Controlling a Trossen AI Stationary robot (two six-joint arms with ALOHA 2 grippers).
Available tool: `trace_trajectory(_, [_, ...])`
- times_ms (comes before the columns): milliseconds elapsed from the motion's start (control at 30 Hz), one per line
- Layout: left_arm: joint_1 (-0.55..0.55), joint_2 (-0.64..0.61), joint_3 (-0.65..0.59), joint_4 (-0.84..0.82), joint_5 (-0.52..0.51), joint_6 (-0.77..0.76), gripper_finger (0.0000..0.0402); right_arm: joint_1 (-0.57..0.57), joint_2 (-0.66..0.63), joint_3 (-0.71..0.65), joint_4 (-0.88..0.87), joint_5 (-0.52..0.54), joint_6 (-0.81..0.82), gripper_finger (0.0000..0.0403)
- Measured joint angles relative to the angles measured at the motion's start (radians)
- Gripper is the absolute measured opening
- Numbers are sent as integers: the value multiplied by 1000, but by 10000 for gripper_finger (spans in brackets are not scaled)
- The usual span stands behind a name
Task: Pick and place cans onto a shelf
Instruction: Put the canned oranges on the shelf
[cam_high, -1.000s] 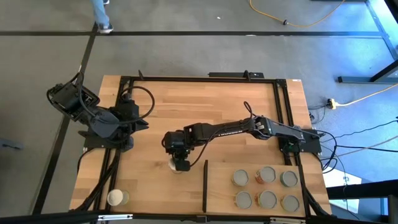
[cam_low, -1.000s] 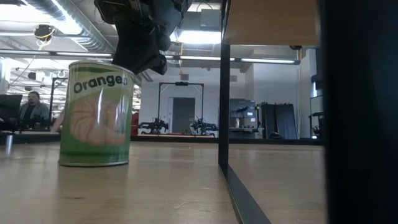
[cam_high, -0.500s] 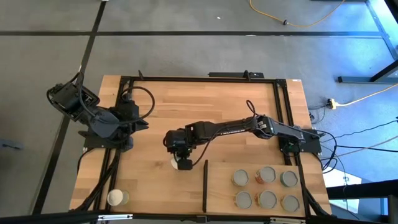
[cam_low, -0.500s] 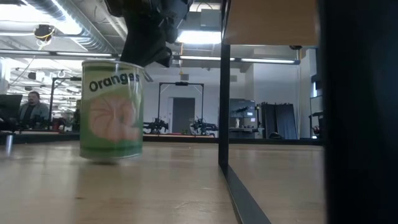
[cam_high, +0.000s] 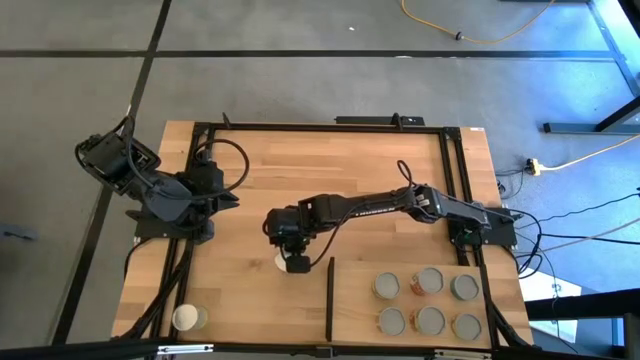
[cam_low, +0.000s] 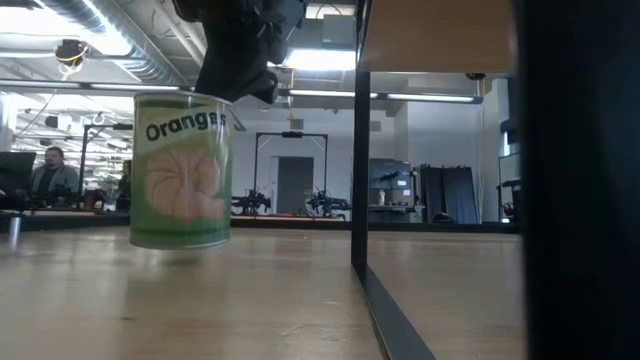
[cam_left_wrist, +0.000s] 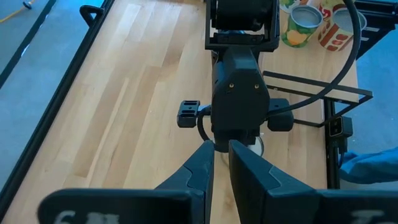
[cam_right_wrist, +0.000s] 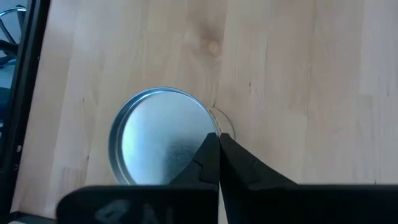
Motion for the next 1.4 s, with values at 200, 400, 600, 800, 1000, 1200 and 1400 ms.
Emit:
trace_trajectory(200, [0, 0, 0, 0, 0, 0, 43, -5, -27, 0, -21, 0, -21, 0])
trace_trajectory(400, [0, 0, 0, 0, 0, 0, 43, -9, -79, 0, -25, 1, -21, 0])
trace_trajectory(600, [0, 0, 0, 0, 1, 0, 43, -8, -151, 0, -50, 10, -25, 0])
trace_trajectory(800, [0, 0, 0, 0, 9, 20, 43, 10, -252, 1, -98, 127, -29, 0])
trace_trajectory(1000, [0, 0, 0, 0, 21, 26, 43, 49, -346, 1, -150, 223, -21, 0])
trace_trajectory(1200, [0, 0, 0, 0, 22, 27, 43, 96, -409, 2, -159, 239, 0, 0])
trace_trajectory(1400, [0, 0, 0, 0, 23, 27, 43, 137, -446, 2, -222, 238, 17, 0])
